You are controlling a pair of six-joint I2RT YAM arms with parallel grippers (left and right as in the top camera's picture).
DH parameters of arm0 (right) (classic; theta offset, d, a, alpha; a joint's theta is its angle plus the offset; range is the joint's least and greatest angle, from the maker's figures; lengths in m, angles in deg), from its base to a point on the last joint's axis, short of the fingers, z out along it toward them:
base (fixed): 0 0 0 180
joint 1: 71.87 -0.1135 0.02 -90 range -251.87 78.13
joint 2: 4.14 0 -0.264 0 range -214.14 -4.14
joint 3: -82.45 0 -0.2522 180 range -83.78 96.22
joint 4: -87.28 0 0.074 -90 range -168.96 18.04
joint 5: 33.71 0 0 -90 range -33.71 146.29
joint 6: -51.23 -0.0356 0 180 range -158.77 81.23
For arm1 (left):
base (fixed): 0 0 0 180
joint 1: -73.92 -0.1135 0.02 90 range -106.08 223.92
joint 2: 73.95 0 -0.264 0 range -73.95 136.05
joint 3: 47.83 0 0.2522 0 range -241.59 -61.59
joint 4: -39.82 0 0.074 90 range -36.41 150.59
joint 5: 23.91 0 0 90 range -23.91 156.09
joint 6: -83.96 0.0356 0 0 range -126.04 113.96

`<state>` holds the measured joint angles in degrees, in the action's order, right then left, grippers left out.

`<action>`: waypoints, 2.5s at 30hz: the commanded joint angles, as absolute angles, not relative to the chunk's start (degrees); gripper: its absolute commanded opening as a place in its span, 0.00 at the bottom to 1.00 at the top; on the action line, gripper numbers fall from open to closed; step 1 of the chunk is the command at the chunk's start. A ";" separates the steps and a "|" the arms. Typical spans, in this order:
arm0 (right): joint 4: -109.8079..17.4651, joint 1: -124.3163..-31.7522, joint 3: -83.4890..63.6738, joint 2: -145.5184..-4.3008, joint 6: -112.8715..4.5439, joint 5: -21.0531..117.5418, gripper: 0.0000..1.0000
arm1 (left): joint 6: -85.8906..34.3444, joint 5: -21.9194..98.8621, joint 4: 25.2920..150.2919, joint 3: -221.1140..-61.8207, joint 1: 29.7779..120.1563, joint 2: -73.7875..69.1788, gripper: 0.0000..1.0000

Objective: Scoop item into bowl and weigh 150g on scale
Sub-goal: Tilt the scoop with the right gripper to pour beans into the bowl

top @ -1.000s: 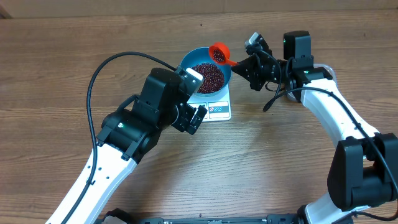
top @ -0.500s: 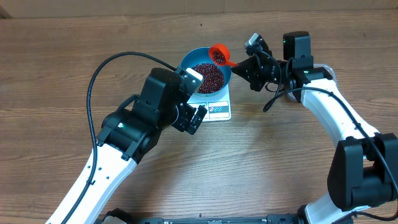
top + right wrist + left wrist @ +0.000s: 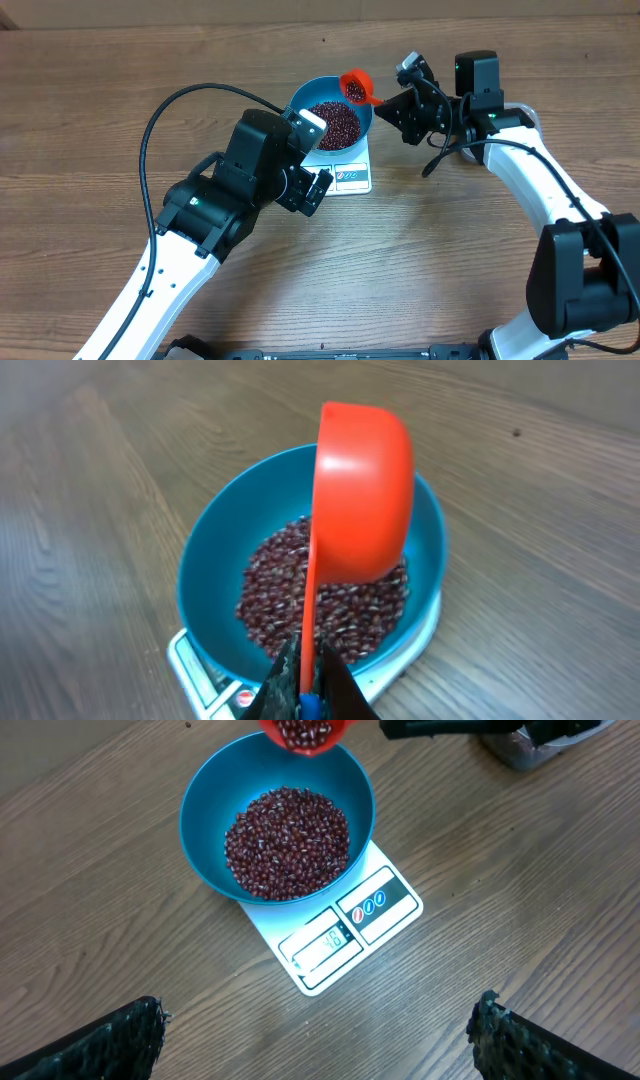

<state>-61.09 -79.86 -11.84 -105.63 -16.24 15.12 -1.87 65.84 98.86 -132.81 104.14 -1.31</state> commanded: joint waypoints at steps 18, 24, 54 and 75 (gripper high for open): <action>-62.20 -80.91 -11.40 -105.96 -17.58 15.12 0.04 | -2.83 65.42 98.82 -132.57 103.94 -1.09 1.00; -61.98 -80.89 -11.40 -105.96 -17.79 17.20 0.04 | -2.83 65.42 98.82 -132.57 103.94 -1.09 1.00; -61.26 -80.86 -11.40 -105.96 -17.77 15.30 0.04 | -2.83 65.42 98.82 -132.57 103.94 -1.09 1.00; -58.60 -81.19 -11.43 -105.96 -17.82 15.47 0.04 | -2.83 65.42 98.82 -132.57 103.94 -1.09 1.00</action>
<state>-58.64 -80.91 -11.84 -105.70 -17.58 17.35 -1.89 65.84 98.84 -132.81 104.14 -1.31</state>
